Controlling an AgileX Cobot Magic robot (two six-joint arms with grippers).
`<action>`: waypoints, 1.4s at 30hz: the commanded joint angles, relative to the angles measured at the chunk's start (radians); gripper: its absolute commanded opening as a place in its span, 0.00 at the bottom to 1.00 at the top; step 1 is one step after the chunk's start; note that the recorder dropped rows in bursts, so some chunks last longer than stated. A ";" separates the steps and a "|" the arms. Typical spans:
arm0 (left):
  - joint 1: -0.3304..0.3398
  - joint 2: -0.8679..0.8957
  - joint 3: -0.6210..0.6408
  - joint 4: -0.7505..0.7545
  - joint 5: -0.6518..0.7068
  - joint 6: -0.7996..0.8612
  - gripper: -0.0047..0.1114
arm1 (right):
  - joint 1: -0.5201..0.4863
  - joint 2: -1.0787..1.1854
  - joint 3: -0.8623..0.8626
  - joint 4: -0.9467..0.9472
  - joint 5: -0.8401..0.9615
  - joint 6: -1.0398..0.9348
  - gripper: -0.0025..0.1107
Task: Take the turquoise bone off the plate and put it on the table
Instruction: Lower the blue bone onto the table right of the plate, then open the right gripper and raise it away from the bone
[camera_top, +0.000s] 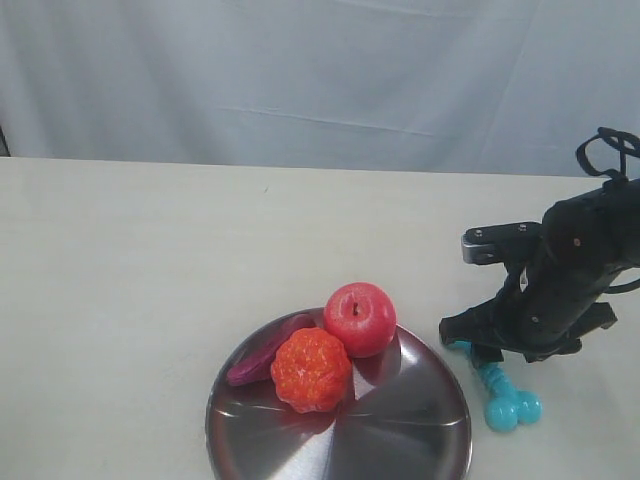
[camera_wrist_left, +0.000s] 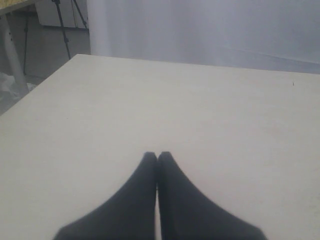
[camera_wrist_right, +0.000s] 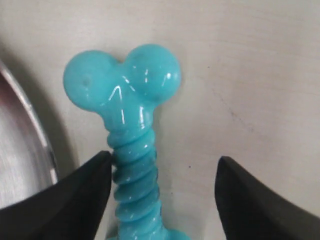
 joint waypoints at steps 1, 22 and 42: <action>-0.005 -0.001 0.003 0.000 -0.003 0.001 0.04 | -0.005 -0.001 -0.002 -0.008 0.009 0.000 0.54; -0.005 -0.001 0.003 0.000 -0.003 0.001 0.04 | -0.005 -0.257 -0.106 0.017 0.257 -0.087 0.02; -0.005 -0.001 0.003 0.000 -0.003 0.001 0.04 | 0.015 -0.907 -0.030 0.162 0.120 -0.248 0.02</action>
